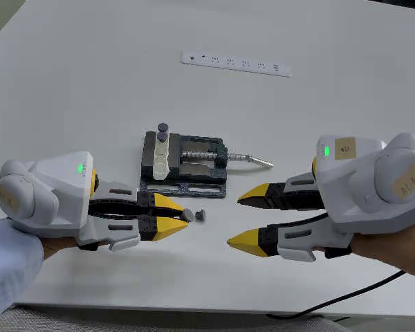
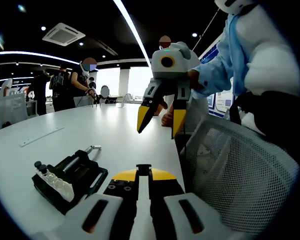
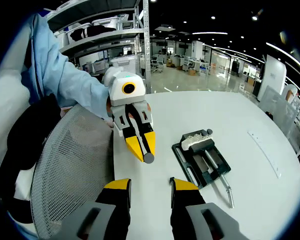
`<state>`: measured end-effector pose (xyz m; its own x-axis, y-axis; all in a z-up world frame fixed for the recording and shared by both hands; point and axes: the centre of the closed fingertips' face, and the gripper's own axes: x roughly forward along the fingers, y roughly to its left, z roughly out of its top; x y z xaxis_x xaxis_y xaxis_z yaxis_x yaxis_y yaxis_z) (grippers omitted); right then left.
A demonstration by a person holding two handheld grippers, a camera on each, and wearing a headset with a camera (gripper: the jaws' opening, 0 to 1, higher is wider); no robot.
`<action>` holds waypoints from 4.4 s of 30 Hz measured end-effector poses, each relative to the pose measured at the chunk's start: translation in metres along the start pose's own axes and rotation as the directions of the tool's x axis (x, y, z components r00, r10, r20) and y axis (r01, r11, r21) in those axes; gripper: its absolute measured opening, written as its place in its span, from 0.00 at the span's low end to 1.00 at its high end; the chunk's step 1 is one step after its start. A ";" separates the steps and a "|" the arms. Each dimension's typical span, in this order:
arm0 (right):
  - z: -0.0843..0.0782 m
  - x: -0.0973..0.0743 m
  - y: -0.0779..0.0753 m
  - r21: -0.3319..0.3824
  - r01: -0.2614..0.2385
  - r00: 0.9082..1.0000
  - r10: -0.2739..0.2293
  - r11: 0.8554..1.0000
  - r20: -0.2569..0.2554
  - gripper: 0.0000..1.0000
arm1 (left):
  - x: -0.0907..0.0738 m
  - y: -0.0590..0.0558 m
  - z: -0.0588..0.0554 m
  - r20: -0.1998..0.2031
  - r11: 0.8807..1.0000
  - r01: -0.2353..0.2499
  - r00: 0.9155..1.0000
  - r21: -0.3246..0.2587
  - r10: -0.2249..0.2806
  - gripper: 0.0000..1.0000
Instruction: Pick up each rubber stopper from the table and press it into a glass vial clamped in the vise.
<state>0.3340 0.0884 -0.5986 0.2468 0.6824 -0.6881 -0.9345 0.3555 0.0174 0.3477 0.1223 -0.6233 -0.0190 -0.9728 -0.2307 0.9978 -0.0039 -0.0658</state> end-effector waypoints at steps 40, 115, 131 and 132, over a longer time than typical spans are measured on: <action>0.021 0.009 0.024 -0.274 -0.218 0.970 0.176 0.937 -0.168 0.09 | 0.008 -0.027 0.037 0.105 0.995 0.099 0.990 -0.022 -0.097 0.01; 0.033 0.037 -0.039 -0.301 -0.213 0.913 0.080 0.930 -0.400 0.06 | -0.016 0.027 -0.001 -0.031 0.983 -0.178 0.984 -0.044 0.176 0.51; 0.047 0.060 -0.077 -0.312 -0.205 0.901 0.054 0.928 -0.431 0.06 | -0.039 0.052 -0.016 -0.055 0.944 -0.316 0.949 -0.093 0.312 0.84; 0.048 0.062 -0.078 -0.316 -0.207 0.900 0.053 0.926 -0.433 0.06 | -0.040 0.053 -0.017 -0.057 0.942 -0.322 0.946 -0.093 0.318 0.86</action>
<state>0.4349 0.1332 -0.6080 0.0614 0.3564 -0.9323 -0.9974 -0.0132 -0.0707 0.4002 0.1646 -0.6341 0.2954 -0.9087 -0.2949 0.9404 0.3310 -0.0781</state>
